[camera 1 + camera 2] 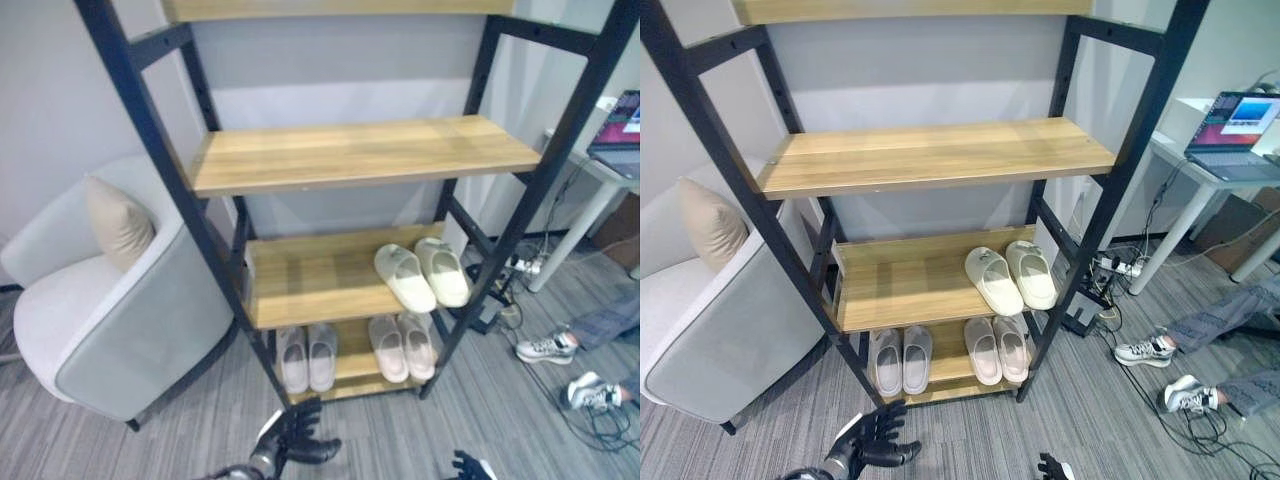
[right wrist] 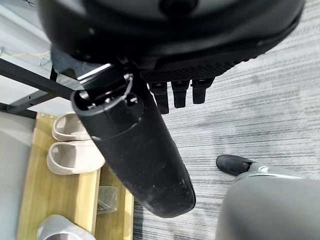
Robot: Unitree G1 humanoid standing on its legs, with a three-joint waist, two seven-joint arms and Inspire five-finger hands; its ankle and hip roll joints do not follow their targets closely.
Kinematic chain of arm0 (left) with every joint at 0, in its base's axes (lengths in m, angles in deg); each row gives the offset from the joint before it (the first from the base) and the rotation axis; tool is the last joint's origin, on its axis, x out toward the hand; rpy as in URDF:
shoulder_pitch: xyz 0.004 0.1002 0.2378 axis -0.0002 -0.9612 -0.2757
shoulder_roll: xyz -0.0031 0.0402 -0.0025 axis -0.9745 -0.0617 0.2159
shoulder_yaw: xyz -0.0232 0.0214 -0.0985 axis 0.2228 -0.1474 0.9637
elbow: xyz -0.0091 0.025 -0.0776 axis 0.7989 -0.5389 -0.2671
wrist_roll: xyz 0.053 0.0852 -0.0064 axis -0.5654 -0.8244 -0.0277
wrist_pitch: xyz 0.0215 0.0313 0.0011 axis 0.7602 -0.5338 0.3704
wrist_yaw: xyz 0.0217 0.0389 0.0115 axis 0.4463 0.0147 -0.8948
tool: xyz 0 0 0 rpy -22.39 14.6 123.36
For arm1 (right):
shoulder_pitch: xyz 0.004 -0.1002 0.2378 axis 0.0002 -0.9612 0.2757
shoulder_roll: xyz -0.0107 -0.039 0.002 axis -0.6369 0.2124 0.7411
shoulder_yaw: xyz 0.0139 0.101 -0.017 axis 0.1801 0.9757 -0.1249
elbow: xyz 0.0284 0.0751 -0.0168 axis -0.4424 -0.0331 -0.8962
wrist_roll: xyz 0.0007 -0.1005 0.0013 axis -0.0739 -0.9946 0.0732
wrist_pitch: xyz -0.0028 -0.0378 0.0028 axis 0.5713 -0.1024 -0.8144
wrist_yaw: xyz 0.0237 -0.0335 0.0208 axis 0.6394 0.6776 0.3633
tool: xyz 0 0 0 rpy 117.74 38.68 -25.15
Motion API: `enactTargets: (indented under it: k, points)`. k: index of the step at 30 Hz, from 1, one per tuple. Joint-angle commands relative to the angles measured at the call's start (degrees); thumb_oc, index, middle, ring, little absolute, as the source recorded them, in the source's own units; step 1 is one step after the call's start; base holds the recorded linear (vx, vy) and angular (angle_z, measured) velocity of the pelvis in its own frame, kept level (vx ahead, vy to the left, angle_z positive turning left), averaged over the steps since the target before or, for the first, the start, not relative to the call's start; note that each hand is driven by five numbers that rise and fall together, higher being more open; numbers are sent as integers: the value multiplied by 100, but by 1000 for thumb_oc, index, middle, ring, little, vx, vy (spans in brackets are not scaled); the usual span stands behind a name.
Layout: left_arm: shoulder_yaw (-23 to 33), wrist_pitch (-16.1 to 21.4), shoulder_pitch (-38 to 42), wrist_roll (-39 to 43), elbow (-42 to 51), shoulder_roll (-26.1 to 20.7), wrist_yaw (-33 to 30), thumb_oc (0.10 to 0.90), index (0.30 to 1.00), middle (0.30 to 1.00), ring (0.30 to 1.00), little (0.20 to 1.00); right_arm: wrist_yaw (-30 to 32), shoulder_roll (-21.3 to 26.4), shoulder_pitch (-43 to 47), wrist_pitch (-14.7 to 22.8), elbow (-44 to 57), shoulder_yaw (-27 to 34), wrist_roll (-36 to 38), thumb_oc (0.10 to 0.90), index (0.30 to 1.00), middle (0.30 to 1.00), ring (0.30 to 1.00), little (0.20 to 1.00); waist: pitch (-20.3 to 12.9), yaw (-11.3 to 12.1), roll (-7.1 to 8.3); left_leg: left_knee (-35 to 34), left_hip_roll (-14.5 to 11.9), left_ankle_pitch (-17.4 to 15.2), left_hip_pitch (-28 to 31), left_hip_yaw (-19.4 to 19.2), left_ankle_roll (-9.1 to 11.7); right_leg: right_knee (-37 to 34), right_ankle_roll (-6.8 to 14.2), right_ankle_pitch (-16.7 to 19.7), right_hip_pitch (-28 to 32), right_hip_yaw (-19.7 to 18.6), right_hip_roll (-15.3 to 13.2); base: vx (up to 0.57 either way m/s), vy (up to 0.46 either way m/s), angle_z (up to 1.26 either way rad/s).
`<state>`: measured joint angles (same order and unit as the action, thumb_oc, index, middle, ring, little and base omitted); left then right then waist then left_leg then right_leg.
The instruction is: Arrange the slippers neatly on the shoe rack.
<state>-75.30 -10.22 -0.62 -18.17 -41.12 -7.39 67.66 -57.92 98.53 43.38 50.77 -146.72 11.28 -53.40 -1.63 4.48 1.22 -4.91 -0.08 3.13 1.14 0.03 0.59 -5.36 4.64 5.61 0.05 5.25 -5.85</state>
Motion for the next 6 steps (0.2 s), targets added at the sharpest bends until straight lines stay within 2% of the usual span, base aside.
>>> enactTargets:
  k: [1,2,3,4,5,6]
  points:
    - [607,455,856,-650,-1091,311,-517,800,900,900,900,900,63,-36,166,313,-175,242,625,800,900,900,900,900,-53,50,-89,-9,144,-269,-11,390,-23,304,50,-511,34,330,280,51,17,18]
    - [1150,423,1072,-765,-2277,427,-847,800,900,900,900,900,50,-157,232,350,-503,426,1002,800,900,900,900,900,-105,71,-71,-9,156,-273,5,393,-19,288,39,-512,50,351,269,43,17,12]
    - [1153,430,1082,-766,-2288,430,-847,800,900,900,900,900,48,-156,240,353,-508,425,1004,800,900,900,900,900,-97,68,-72,-9,156,-275,9,395,-19,288,39,-514,55,353,269,54,21,-1]
    - [1548,344,1157,-491,-2723,428,-911,800,900,900,900,900,12,-159,278,352,-635,533,1211,800,900,900,900,900,-118,86,-68,-9,165,-276,11,409,-13,285,29,-524,60,364,269,56,11,-2]
    - [2201,224,1176,-276,-3524,304,-907,800,900,900,900,900,5,-74,359,363,-759,800,1438,800,900,900,900,900,-169,98,-57,-9,172,-286,28,426,-6,263,17,-531,91,376,266,73,18,-3]
    - [2384,207,1134,-297,-3658,220,-849,800,900,900,900,900,-22,-18,357,370,-797,900,1529,800,900,900,900,900,-187,101,-57,-9,178,-294,39,428,-1,247,21,-530,107,382,264,79,15,-3]
